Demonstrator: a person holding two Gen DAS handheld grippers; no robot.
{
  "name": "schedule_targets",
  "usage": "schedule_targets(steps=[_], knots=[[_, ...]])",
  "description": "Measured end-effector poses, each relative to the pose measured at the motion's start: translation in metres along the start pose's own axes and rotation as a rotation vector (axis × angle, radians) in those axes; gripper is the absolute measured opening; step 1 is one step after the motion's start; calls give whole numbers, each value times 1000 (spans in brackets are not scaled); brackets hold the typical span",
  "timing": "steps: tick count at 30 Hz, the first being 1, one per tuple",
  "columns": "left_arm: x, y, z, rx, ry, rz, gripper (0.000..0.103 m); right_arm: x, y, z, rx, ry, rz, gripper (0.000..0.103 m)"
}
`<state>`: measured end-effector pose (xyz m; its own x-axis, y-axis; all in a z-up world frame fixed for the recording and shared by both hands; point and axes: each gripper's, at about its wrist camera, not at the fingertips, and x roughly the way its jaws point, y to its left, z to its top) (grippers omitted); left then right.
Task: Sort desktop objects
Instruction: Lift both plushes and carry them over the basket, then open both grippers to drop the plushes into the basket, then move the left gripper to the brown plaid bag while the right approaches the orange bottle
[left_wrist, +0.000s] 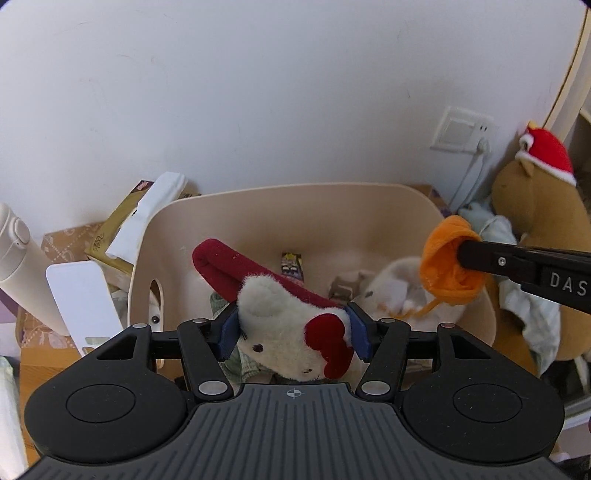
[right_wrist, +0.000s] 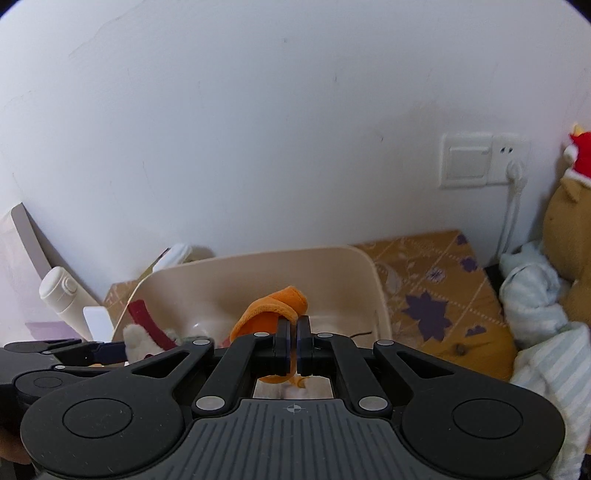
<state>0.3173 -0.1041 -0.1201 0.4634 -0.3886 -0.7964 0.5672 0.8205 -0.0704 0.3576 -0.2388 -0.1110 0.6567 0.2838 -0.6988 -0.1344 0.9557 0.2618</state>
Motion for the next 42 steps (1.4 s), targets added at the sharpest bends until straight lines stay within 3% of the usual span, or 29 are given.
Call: schedule_targets(steps=[4,5,8,11,20,29,37,42], knots=[[-5,1,0,-17,-5,-1,74,5,-6,-5,28,9,0,17],[-7,2,-1,-19,-8,-10,79,4,-7,-7,27,11,6,34],[-12,3,-1,-14,-14,3,81,-2,-3,-11,2,2,23,54],[-17,6,-4,-25,-4,4,81,-9,4,-16,-29,-15,29,68],[-48,3,-28,60,-12,-26,81,-50,10,-42,-50,-62,5,92],[-61,2,-80,169,81,-105,81,-71,7,-98,-119,10,-61,102],[-27,-19,-128,250,238,-133,81,-68,-8,-137,-29,118,-152,103],[3,-33,-150,277,322,-104,81,-63,-16,-151,2,165,-173,103]])
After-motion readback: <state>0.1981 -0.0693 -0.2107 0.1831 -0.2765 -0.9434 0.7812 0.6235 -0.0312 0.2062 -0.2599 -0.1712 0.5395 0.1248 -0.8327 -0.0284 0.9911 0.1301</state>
